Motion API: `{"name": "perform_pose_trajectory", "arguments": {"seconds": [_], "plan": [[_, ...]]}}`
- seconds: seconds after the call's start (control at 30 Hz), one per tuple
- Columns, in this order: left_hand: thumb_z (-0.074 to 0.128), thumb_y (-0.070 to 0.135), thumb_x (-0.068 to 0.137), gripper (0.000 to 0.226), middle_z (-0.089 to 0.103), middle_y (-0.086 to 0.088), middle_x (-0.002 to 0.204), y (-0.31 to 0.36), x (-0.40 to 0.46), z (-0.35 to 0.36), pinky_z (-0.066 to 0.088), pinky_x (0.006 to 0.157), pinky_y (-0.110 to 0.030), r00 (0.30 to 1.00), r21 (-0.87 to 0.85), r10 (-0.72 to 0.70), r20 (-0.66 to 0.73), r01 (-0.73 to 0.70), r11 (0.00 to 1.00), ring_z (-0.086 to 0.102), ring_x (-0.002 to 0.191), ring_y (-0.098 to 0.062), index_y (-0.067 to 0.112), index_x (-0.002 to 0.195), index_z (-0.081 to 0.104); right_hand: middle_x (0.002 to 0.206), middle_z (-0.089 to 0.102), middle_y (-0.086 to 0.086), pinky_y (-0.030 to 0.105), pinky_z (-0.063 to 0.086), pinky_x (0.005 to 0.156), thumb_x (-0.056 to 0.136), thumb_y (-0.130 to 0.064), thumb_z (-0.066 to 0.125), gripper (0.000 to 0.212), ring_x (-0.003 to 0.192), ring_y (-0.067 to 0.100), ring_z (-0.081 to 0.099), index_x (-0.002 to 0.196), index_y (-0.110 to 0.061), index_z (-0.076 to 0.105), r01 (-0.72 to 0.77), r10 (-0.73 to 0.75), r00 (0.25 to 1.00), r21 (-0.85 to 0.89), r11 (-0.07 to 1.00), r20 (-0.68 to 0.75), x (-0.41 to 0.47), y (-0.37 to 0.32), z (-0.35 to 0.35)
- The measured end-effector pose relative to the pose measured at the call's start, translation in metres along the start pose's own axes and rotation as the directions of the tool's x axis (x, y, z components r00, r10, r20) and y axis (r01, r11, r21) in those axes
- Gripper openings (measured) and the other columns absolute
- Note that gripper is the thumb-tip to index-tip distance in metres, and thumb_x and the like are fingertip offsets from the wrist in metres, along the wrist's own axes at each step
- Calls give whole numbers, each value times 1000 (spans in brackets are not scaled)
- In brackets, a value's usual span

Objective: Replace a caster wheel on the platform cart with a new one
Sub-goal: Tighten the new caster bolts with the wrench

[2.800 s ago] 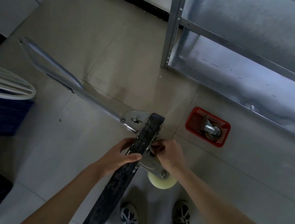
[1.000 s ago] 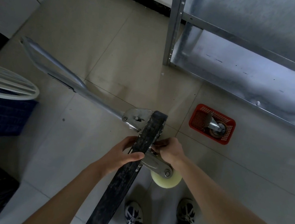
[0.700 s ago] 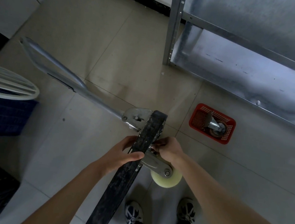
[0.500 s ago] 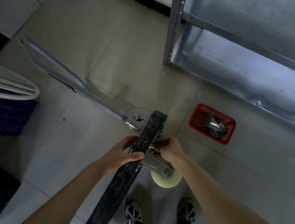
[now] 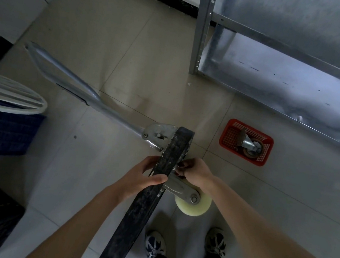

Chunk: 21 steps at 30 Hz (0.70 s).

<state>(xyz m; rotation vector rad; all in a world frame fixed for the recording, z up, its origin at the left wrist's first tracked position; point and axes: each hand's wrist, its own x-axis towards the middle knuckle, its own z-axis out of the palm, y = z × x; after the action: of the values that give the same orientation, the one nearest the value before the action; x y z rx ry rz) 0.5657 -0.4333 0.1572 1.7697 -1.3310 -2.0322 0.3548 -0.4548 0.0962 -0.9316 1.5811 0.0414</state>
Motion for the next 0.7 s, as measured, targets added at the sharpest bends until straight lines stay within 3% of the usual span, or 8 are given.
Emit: {"name": "perform_pose_trajectory", "arguments": {"seconds": [0.13, 0.27, 0.3, 0.37, 0.43, 0.5, 0.57, 0.7], "plan": [[73, 70, 65, 86, 60, 18, 133, 0, 0, 1, 40, 113, -41, 1000, 0, -2, -4, 2, 1000, 55, 125, -2, 37, 139, 47, 81, 72, 1, 31, 51, 70, 94, -37, 65, 23, 81, 19, 68, 87, -17, 74, -16, 15, 1000, -33, 999, -24, -5, -3, 0], [73, 72, 65, 88, 58, 18, 136, 2, -1, 1, 38, 114, -43, 1000, -1, 2, -1, -2, 1000, 53, 127, -2, 36, 141, 45, 75, 66, -6, 19, 38, 53, 105, -34, 49, 31, 56, -1, 58, 93, -16, 71, -9, 9, 1000, -34, 999, 4, -12, -9, -4], [72, 72, 64, 89, 58, 18, 136, 2, -1, 1, 38, 114, -43, 1000, 0, 3, -1, -3, 1000, 53, 127, -2, 36, 141, 45, 79, 70, -6, 18, 41, 55, 105, -32, 49, 29, 60, -3, 60, 96, -16, 71, -8, 8, 1000, -14, 1000, 19, -11, -9, -4], [72, 73, 63, 90, 57, 18, 136, 3, -2, 1, 38, 114, -43, 1000, -4, 3, -1, -3, 1000, 53, 128, -3, 36, 141, 44, 84, 75, -4, 25, 53, 74, 101, -30, 57, 23, 78, 6, 69, 91, -18, 74, 9, -9, 1000, 19, 1000, 22, -12, -7, -3], [73, 73, 63, 92, 58, 17, 137, 3, -2, 1, 38, 114, -45, 1000, -14, 3, 0, -3, 1000, 53, 128, -4, 36, 142, 44, 85, 77, -1, 33, 53, 86, 96, -32, 61, 24, 88, 16, 70, 85, -17, 76, 3, -3, 1000, -4, 1000, 19, -12, -4, -4], [74, 75, 62, 94, 58, 17, 137, 2, -2, 1, 38, 114, -46, 1000, -25, 4, 4, -4, 1000, 53, 128, -5, 35, 142, 44, 90, 76, 0, 33, 52, 84, 100, -34, 56, 28, 90, 16, 69, 91, -16, 76, -9, 10, 999, -10, 1000, 31, -13, -4, -5], [74, 80, 59, 99, 58, 17, 137, 3, -3, 1, 38, 115, -47, 1000, -29, 8, 8, -7, 1000, 53, 128, -5, 36, 142, 44, 88, 74, -5, 24, 48, 75, 105, -32, 48, 31, 84, 8, 67, 95, -16, 72, -19, 17, 998, 34, 999, 62, -15, -8, -6], [74, 78, 60, 97, 59, 17, 136, 5, -3, 1, 38, 114, -47, 1000, -34, 6, 6, -6, 999, 54, 127, -5, 35, 142, 45, 93, 76, 2, 36, 51, 96, 105, -29, 42, 33, 93, 17, 70, 91, -17, 69, -27, 25, 999, 83, 996, 29, -17, -12, -5]]}}
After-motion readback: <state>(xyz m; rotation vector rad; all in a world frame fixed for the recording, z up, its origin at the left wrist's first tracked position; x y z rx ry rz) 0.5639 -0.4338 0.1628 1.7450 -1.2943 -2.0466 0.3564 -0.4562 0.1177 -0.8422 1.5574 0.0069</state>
